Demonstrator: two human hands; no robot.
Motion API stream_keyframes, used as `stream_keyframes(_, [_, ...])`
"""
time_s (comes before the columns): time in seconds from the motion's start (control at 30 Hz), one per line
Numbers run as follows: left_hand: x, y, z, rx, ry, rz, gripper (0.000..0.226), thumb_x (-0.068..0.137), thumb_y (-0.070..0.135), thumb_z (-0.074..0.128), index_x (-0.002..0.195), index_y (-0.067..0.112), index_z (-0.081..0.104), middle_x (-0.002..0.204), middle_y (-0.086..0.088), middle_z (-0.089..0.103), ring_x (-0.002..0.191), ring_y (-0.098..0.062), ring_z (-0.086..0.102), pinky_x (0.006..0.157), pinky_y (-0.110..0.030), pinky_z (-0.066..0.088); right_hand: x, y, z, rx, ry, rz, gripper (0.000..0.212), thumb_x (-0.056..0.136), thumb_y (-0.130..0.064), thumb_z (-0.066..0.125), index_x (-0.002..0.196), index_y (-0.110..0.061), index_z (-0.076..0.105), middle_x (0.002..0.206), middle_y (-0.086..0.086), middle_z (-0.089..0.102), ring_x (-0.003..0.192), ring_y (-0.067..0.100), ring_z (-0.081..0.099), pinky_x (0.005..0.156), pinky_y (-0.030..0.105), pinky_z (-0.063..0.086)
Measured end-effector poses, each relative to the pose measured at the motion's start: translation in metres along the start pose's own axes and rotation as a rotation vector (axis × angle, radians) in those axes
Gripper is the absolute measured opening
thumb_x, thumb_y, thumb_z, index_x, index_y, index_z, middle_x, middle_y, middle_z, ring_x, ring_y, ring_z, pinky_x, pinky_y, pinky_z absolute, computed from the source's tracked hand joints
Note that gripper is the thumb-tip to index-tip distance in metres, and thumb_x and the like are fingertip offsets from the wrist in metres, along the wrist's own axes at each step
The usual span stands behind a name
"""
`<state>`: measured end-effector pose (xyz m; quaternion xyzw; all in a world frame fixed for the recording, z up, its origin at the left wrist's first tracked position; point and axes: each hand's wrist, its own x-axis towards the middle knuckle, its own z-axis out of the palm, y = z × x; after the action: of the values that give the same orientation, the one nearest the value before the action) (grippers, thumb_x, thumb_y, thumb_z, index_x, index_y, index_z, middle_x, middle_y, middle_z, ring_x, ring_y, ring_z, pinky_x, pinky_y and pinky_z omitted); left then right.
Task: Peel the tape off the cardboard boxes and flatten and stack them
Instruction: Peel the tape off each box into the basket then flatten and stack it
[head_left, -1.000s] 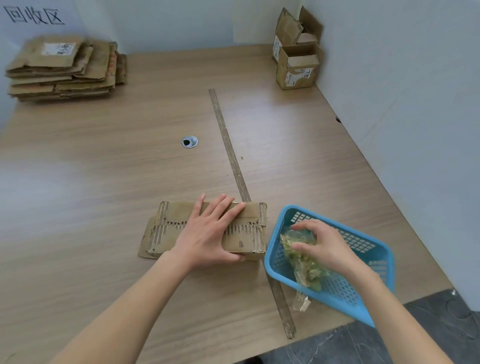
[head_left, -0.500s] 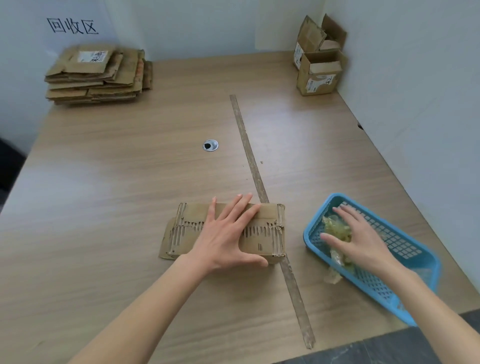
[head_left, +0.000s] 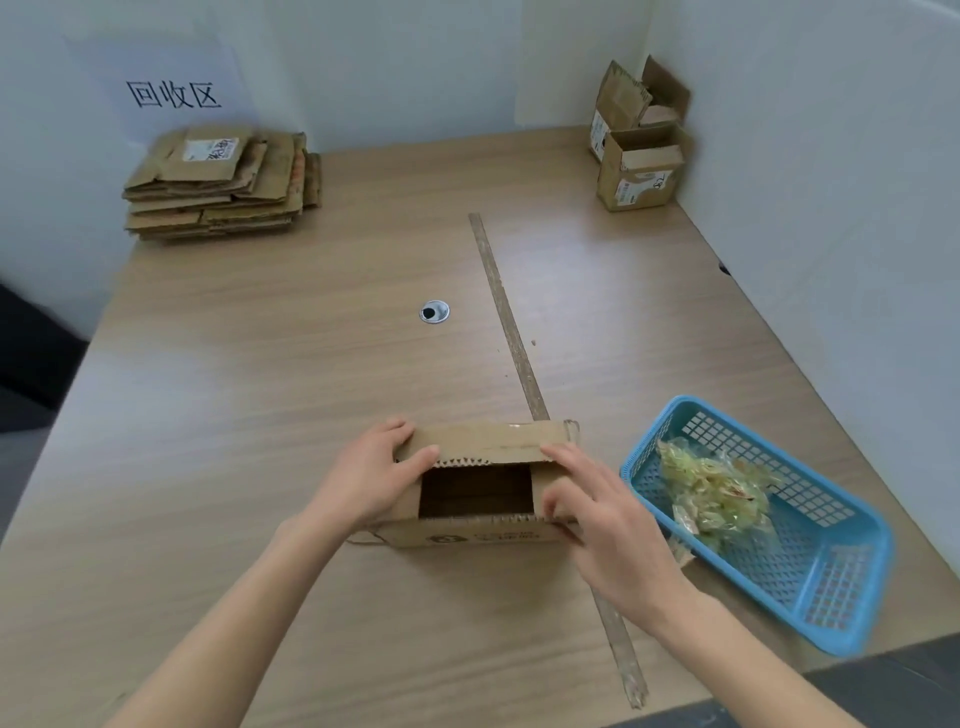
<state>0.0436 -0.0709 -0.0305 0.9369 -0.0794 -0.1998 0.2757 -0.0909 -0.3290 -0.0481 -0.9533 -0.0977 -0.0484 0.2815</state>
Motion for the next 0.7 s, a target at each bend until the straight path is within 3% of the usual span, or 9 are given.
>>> stream_keyframes(0.1, [-0.007, 0.002, 0.008, 0.077, -0.053, -0.011, 0.101, 0.082, 0.058, 0.076, 0.161, 0.018, 0.028, 0.169, 0.003, 0.017, 0.154, -0.016, 0.018, 0.123, -0.033, 0.021, -0.021, -0.003, 0.005, 0.028, -0.033, -0.070, 0.017, 0.095, -0.046, 0.068, 0.090, -0.036, 0.056, 0.163, -0.012, 0.032, 0.153, 0.012, 0.024, 0.119, 0.043, 0.034])
stream_keyframes(0.23, [-0.026, 0.008, 0.046, 0.190, 0.094, 0.024, 0.102, 0.084, 0.034, 0.077, 0.161, 0.017, 0.014, 0.169, 0.004, -0.007, 0.157, -0.020, -0.002, 0.115, -0.038, 0.037, -0.010, -0.021, 0.003, 0.280, 0.116, 0.296, 0.038, 0.094, -0.061, 0.058, 0.066, -0.036, 0.060, 0.156, -0.027, 0.035, 0.142, -0.004, 0.036, 0.106, 0.036, 0.045])
stream_keyframes(0.3, [-0.026, 0.006, 0.051, 0.100, 0.173, 0.018, 0.084, 0.087, 0.010, 0.065, 0.159, 0.019, 0.023, 0.170, 0.000, -0.006, 0.156, -0.026, 0.010, 0.110, -0.041, 0.043, 0.007, -0.029, 0.003, 0.108, 0.178, 0.460, 0.034, 0.078, -0.054, 0.079, 0.088, -0.033, 0.055, 0.155, -0.018, 0.033, 0.138, 0.003, 0.040, 0.093, 0.032, 0.048])
stream_keyframes(0.37, [-0.024, -0.001, 0.048, -0.090, 0.201, -0.030, 0.081, 0.088, 0.007, 0.061, 0.159, 0.026, 0.027, 0.170, 0.000, -0.004, 0.154, -0.027, 0.015, 0.117, -0.038, 0.033, 0.020, -0.032, 0.008, -0.013, 0.096, 0.567, 0.069, 0.073, -0.043, 0.086, 0.120, -0.030, 0.037, 0.155, -0.005, 0.027, 0.130, 0.020, 0.050, 0.083, 0.033, 0.050])
stream_keyframes(0.47, [-0.027, -0.010, 0.036, -0.257, 0.185, 0.019, 0.094, 0.092, 0.007, 0.061, 0.161, 0.043, 0.007, 0.171, 0.001, 0.002, 0.157, -0.018, 0.007, 0.117, -0.029, 0.015, 0.036, -0.036, 0.002, 0.142, 0.011, 0.615, 0.101, 0.078, -0.035, 0.073, 0.151, -0.042, 0.003, 0.156, 0.004, 0.036, 0.119, 0.028, 0.057, 0.088, 0.042, 0.050])
stream_keyframes(0.53, [-0.026, -0.010, 0.021, -0.444, 0.291, 0.046, 0.095, 0.096, 0.003, 0.056, 0.160, 0.048, 0.002, 0.167, 0.006, 0.023, 0.149, -0.008, 0.027, 0.116, -0.024, 0.021, 0.046, -0.034, -0.011, 0.359, 0.070, 0.587, 0.089, 0.085, -0.043, 0.053, 0.152, -0.055, -0.005, 0.148, 0.005, 0.050, 0.090, 0.017, 0.057, 0.085, 0.043, 0.052])
stream_keyframes(0.6, [-0.022, -0.011, 0.001, -0.649, 0.442, -0.015, 0.084, 0.100, 0.002, 0.047, 0.162, 0.039, 0.005, 0.142, 0.034, 0.049, 0.113, 0.021, 0.050, 0.095, 0.000, 0.033, 0.057, -0.026, -0.027, 0.528, 0.152, 0.546, 0.070, 0.092, -0.042, 0.032, 0.154, -0.056, 0.003, 0.147, -0.013, 0.045, 0.124, 0.009, 0.052, 0.099, 0.039, 0.047])
stream_keyframes(0.67, [-0.020, -0.011, -0.015, -0.701, 0.520, 0.011, 0.074, 0.100, 0.002, 0.041, 0.163, 0.029, 0.015, 0.118, 0.056, 0.046, 0.097, 0.036, 0.044, 0.078, 0.009, 0.032, 0.066, -0.016, -0.042, 0.644, 0.201, 0.501, 0.063, 0.091, -0.035, 0.026, 0.152, -0.052, 0.028, 0.143, -0.033, 0.039, 0.116, -0.022, 0.044, 0.107, 0.028, 0.035])
stream_keyframes(0.7, [-0.020, -0.010, -0.020, -0.732, 0.530, 0.045, 0.070, 0.098, 0.004, 0.040, 0.162, 0.028, 0.022, 0.127, 0.053, 0.043, 0.105, 0.037, 0.040, 0.085, 0.008, 0.032, 0.070, -0.012, -0.048, 0.691, 0.219, 0.485, 0.060, 0.089, -0.031, 0.028, 0.144, -0.050, 0.041, 0.136, -0.035, 0.044, 0.110, -0.027, 0.042, 0.099, 0.024, 0.032])
